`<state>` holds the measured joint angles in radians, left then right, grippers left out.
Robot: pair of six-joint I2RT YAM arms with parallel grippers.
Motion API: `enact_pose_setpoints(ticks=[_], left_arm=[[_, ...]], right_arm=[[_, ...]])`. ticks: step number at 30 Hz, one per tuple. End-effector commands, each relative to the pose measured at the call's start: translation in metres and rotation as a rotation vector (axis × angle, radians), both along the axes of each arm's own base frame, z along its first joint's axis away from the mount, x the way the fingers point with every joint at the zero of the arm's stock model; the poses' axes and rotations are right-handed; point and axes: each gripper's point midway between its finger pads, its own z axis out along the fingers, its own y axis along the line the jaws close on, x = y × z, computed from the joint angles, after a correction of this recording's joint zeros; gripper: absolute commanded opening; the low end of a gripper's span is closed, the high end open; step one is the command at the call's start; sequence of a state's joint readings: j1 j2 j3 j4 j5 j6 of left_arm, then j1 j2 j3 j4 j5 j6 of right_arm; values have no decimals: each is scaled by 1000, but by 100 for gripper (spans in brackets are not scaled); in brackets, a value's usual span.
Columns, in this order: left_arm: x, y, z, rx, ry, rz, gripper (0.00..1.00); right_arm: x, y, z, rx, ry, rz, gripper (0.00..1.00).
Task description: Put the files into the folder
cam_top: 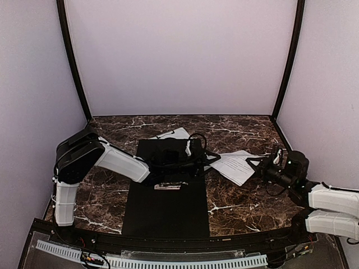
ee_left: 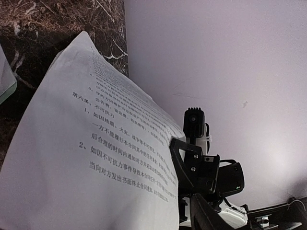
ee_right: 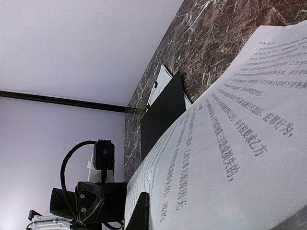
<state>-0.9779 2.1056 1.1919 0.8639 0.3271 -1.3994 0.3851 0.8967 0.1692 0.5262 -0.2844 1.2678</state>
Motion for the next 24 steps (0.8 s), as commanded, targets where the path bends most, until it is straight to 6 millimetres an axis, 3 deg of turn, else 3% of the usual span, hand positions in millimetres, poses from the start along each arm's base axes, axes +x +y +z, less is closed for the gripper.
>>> enact_pose_setpoints(ticks=[1, 4, 9, 19, 24], left_arm=[[4, 7, 24, -94, -30, 32, 48], [3, 8, 25, -109, -31, 35, 41], [4, 8, 27, -113, -40, 41, 38], [6, 13, 7, -68, 29, 73, 34], [6, 15, 5, -69, 39, 82, 19]], right_arm=[[-7, 1, -6, 8, 12, -4, 0], [-7, 1, -6, 7, 12, -10, 0], [-8, 4, -7, 6, 16, 0, 0], [-14, 16, -9, -7, 3, 13, 0], [-15, 16, -10, -8, 5, 15, 0]])
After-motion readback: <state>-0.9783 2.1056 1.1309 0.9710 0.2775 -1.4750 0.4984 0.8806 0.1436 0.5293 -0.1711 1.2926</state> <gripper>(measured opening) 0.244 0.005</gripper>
